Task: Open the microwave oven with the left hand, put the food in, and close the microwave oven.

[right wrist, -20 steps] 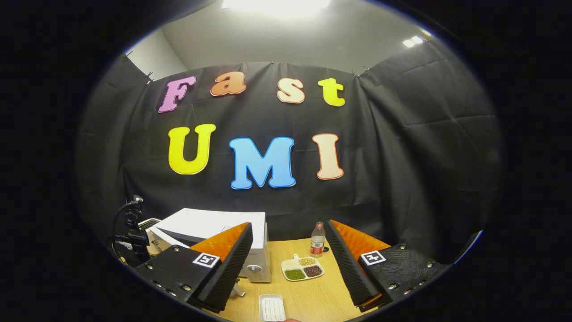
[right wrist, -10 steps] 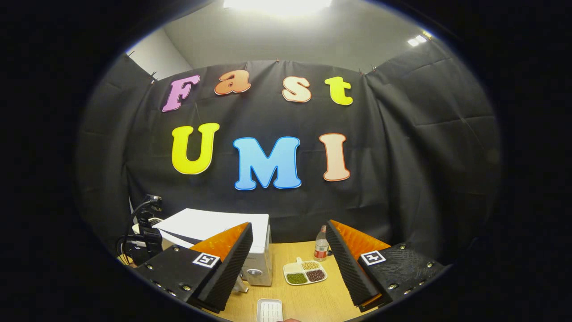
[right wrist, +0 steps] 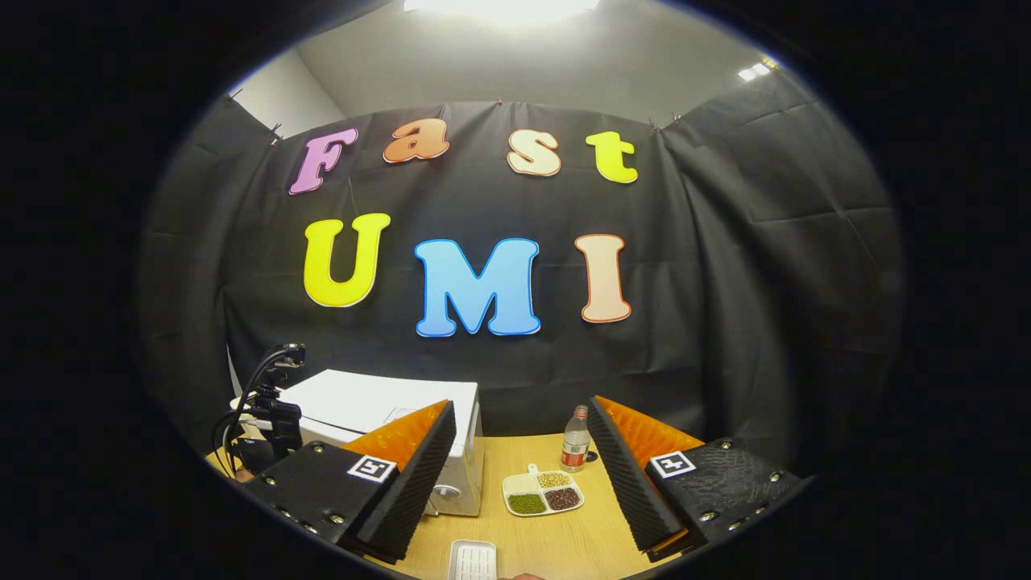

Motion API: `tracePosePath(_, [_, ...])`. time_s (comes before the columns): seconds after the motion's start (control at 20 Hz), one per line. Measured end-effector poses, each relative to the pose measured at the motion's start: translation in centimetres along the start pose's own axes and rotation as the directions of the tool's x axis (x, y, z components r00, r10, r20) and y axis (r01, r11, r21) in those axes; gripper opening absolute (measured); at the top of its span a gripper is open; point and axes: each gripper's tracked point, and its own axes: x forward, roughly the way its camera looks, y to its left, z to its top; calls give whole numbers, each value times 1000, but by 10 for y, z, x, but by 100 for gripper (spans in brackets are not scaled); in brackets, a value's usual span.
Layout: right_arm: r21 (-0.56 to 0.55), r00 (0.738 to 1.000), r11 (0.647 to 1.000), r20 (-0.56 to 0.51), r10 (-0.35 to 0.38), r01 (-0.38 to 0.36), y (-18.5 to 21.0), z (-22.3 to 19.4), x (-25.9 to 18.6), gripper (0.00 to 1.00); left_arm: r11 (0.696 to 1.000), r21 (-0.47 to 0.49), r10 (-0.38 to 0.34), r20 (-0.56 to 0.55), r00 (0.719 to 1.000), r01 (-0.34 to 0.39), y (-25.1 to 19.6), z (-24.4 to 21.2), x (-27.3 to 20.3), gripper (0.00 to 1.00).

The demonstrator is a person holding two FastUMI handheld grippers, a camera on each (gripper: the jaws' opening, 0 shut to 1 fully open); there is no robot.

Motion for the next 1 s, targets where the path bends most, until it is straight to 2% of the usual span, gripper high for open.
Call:
tracePosePath(0.5, [9, 1000, 1000, -7, 25, -25, 11, -5, 5, 99, 1000, 25, -13, 12, 1000, 13, -1, 4, 1, 7])
tracePosePath(0.7, [16, 1000, 1000, -12, 23, -23, 15, -9, 1, 99, 997, 71, -21, 29, 999, 19, -2, 8, 2, 7])
tracePosePath(0.85, [17, 1000, 1000, -16, 23, -23, 19, -9, -4, 99, 998, 50, -44, 42, 998, 42, -1, 17, 12, 7])
tracePosePath(0.9, [12, 1000, 1000, -18, 22, -22, 19, -9, -6, 99, 999, 43, -29, 34, 999, 28, -5, 13, 10, 6])
tracePosePath(1.0, [8, 1000, 1000, -7, 19, -19, 18, -5, -11, 99, 992, 126, -26, 44, 999, 21, -1, 19, 8, 7])
